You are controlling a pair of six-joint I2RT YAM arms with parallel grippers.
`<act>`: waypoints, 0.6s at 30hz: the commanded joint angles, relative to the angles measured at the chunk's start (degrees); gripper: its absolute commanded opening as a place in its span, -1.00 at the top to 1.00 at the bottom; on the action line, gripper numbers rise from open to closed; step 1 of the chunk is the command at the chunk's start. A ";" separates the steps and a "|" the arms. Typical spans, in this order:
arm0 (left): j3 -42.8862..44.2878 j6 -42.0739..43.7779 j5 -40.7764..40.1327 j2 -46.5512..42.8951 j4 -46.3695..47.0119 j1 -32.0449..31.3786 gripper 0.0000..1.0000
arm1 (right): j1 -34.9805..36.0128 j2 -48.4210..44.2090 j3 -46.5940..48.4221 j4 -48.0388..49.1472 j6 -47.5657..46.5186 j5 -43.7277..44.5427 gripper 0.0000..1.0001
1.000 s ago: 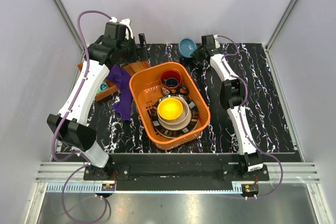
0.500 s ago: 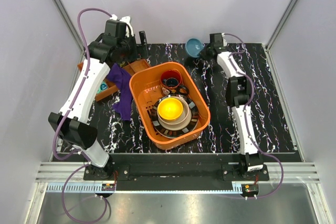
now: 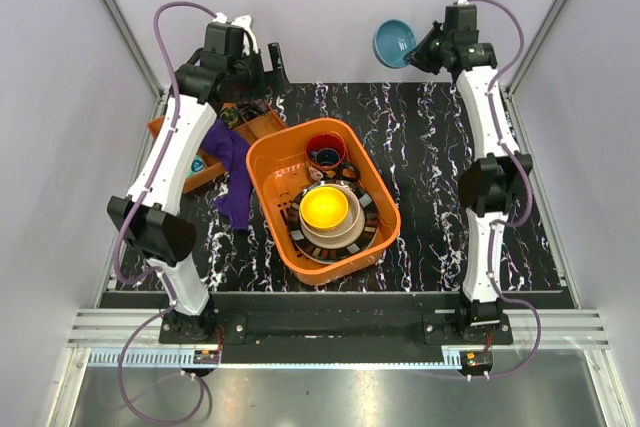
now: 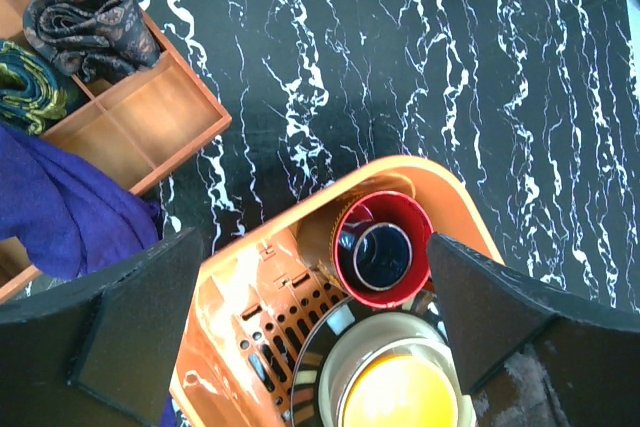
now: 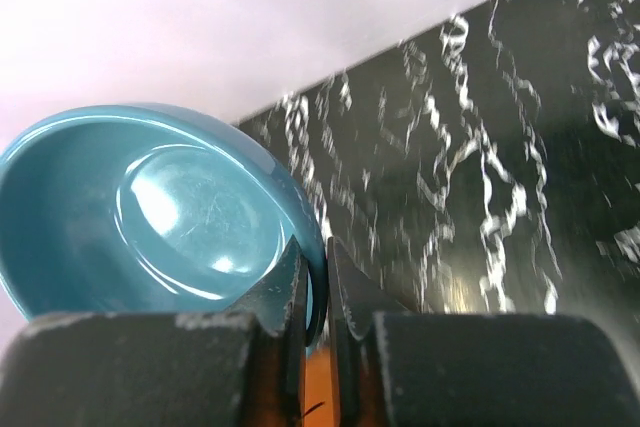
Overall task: Place the mixed dishes into the plastic bin
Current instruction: Pick up the bowl from the center of the board, then place the bowl in the plastic bin.
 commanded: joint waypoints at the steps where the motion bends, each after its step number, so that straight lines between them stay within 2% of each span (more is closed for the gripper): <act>1: 3.36 -1.46 1.22 0.73 0.10 0.64 -0.98 | 2.04 -10.81 -0.58 -11.05 -7.17 -2.10 1.00; 5: 8.80 -4.01 2.62 2.39 -6.22 1.08 -0.98 | 3.71 -19.32 -3.65 -20.79 -11.37 -0.61 1.00; 8: 9.25 -5.59 3.68 2.49 -8.96 1.08 -0.98 | 5.99 -24.77 -7.08 -25.81 -13.58 0.89 1.00; 13: 4.86 -7.09 4.65 -0.93 -8.78 1.00 -0.98 | 8.98 -32.61 -15.95 -27.50 -13.59 0.80 1.00; 18: 1.08 -5.60 0.61 -4.89 -8.17 0.73 -0.98 | 11.97 -40.08 -25.71 -27.24 -12.89 -0.42 1.00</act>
